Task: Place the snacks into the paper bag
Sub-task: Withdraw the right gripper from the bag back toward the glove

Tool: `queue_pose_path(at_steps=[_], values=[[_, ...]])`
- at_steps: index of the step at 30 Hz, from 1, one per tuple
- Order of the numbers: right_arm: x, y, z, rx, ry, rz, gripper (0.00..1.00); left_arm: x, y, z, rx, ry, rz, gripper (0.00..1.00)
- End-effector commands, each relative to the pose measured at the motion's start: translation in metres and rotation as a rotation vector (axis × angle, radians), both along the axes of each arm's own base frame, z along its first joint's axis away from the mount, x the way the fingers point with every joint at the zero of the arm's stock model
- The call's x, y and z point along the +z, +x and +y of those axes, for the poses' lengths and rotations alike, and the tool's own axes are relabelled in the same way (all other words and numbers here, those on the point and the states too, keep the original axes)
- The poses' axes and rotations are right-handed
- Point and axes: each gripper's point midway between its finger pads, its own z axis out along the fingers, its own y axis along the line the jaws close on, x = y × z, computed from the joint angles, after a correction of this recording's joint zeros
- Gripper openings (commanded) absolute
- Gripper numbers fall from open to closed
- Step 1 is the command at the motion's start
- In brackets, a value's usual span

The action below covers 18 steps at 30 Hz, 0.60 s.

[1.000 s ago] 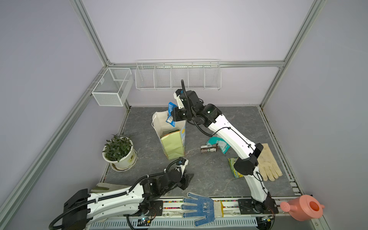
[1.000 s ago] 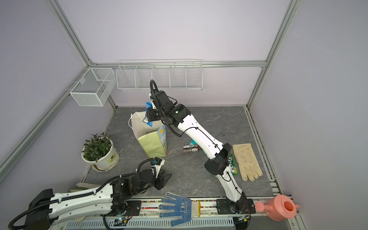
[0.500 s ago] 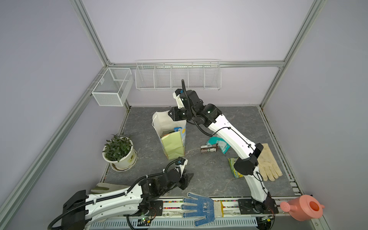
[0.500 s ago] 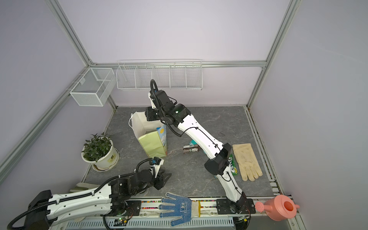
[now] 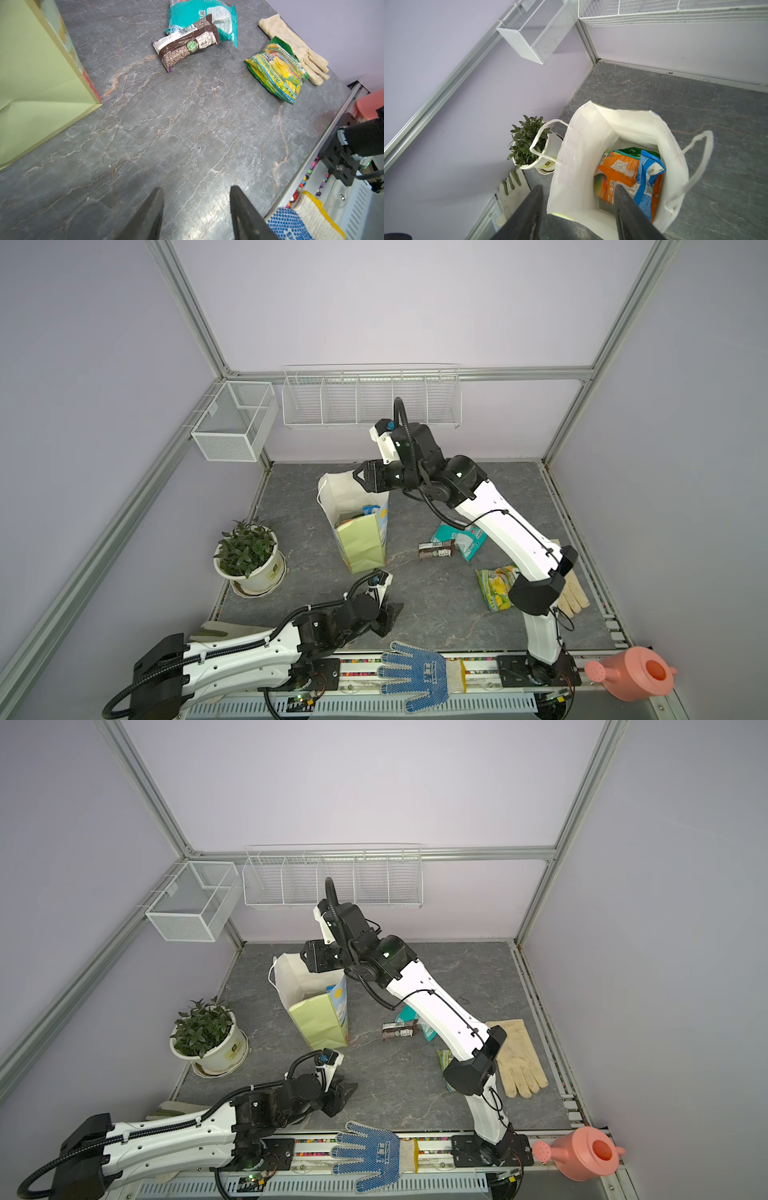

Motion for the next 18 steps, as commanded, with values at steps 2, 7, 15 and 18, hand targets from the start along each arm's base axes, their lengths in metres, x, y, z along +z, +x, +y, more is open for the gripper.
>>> queue_pose_path(at_steps=[2,7,15,18], values=[[0.025,-0.019,-0.012,0.036,0.029,-0.090,0.67,0.014,0.002,-0.010,0.000,-0.016,-0.008,0.52],[0.030,-0.032,-0.029,0.038,0.050,-0.136,0.84,0.017,0.003,-0.018,-0.017,0.005,-0.020,0.53],[0.039,-0.053,-0.063,0.021,0.070,-0.182,0.95,0.026,0.009,-0.034,-0.055,0.070,-0.062,0.53],[0.046,-0.063,-0.079,0.013,0.099,-0.213,0.88,0.029,0.011,-0.041,-0.069,0.093,-0.079,0.53]])
